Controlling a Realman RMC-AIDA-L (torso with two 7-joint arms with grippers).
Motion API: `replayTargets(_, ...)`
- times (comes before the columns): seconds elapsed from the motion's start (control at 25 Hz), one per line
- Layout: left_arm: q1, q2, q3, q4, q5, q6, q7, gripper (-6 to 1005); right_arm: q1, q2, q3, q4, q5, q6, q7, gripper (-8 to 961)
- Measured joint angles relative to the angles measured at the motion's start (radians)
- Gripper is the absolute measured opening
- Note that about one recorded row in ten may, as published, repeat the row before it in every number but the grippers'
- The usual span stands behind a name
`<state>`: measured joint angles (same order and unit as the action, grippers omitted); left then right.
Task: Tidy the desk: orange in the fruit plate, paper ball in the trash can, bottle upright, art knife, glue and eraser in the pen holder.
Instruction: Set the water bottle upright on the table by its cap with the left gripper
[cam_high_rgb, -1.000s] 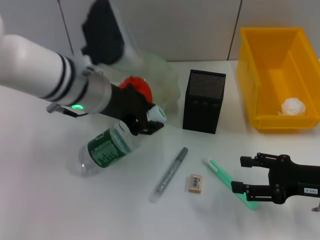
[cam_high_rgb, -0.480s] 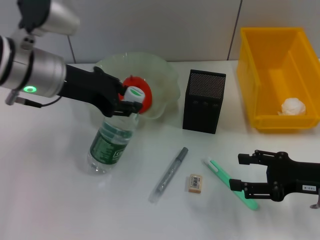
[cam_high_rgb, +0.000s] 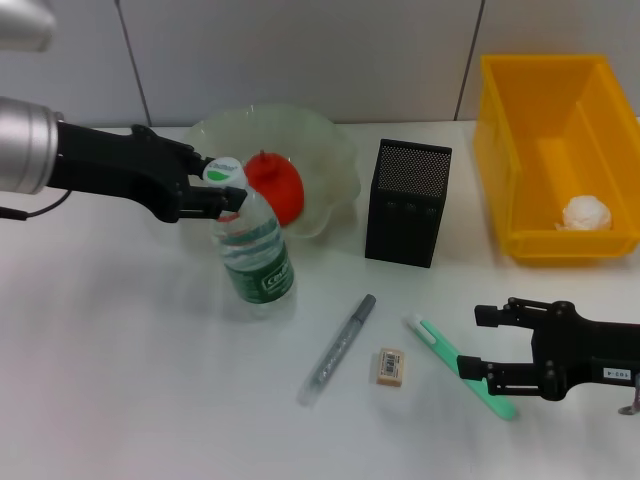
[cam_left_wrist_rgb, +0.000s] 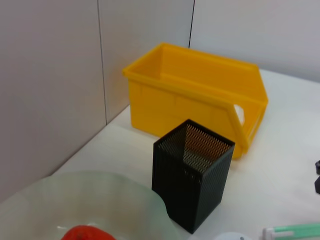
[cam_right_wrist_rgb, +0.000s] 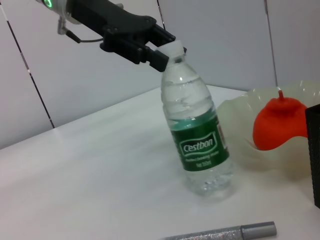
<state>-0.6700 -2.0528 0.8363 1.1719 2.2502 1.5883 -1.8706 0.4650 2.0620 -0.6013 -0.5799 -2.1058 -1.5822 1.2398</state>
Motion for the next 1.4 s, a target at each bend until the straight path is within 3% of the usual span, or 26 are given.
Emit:
replayTargets(0.24, 0.049, 0.033, -0.003, -0.004, -0.104, 0.011, 0.001, 444, 0.005, 0.001, 0.000, 0.000, 0.001, 0.003, -0.004, 801)
replayTargets(0.4, 0.070, 0.042, -0.013, -0.007, -0.130, 0.011, 0.002, 445, 0.007, 0.001, 0.000, 0.000, 0.001, 0.003, -0.005, 801)
replayTargets(1.4, 0.132, 0.038, -0.026, -0.047, -0.128, -0.150, 0.036, 446, 0.007, 0.001, 0.000, 0.000, 0.001, -0.001, -0.008, 800)
